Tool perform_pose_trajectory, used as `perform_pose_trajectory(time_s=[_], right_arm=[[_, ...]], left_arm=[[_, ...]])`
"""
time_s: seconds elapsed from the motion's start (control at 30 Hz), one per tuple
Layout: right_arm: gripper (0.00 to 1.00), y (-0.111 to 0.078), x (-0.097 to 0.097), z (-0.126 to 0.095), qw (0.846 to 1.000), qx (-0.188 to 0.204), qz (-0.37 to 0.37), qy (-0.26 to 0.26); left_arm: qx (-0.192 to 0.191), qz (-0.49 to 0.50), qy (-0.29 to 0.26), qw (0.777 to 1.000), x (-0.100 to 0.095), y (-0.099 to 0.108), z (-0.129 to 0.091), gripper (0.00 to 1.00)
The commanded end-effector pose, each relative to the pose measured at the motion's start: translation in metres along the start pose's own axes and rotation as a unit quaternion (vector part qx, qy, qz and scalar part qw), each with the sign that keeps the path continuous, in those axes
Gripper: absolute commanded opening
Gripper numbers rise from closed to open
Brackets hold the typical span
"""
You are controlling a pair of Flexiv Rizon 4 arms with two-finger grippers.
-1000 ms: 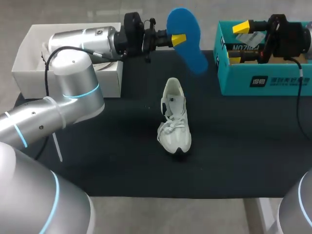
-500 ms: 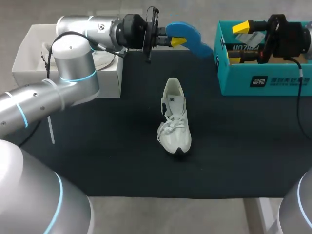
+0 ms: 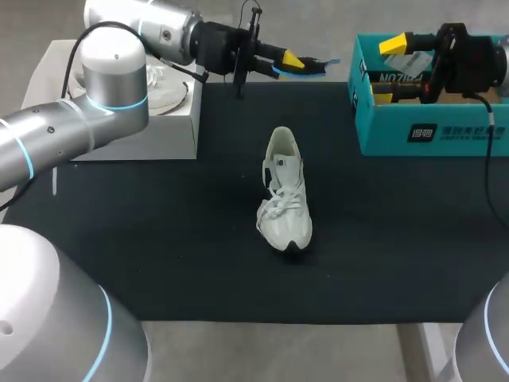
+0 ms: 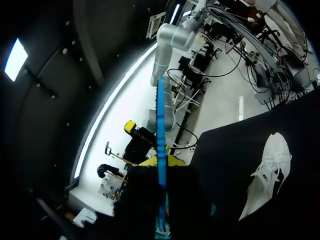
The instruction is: Take the shoe out of the shoebox, open the shoe tongue, remove and reinsert the insole, then place the shoe into the shoebox
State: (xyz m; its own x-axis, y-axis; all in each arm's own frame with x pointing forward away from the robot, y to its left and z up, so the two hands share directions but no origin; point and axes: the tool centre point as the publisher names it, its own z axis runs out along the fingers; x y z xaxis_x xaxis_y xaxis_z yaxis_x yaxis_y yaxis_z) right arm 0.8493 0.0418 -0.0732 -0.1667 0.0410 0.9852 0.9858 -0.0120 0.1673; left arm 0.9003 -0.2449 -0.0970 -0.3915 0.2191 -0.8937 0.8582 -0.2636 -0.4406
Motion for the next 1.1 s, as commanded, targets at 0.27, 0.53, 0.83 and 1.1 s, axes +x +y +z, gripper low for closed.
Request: perform_pose_trajectory(time_s=[0.27,0.53,0.83,1.1], right_arm=[[1.00,0.000,0.000,0.001,1.000,-0.001,0.000,0.000],[1.00,0.000,0.000,0.001,1.000,-0.001,0.000,0.000],[1.00,-0.001,-0.001,0.006,1.000,0.000,-0.002,0.003],[1.00,0.011,0.000,0.018,1.000,0.012,-0.004,-0.010]], left_arm=[[-0.207,0.239,-0.055,0.947,0.001,-0.012,0.010,0.00],[-0.224,0.220,-0.058,0.948,0.003,-0.007,0.008,0.00],[-0.255,0.098,-0.098,0.957,0.000,-0.008,0.013,0.00],[-0.259,0.147,-0.095,0.950,-0.006,-0.010,0.025,0.00]])
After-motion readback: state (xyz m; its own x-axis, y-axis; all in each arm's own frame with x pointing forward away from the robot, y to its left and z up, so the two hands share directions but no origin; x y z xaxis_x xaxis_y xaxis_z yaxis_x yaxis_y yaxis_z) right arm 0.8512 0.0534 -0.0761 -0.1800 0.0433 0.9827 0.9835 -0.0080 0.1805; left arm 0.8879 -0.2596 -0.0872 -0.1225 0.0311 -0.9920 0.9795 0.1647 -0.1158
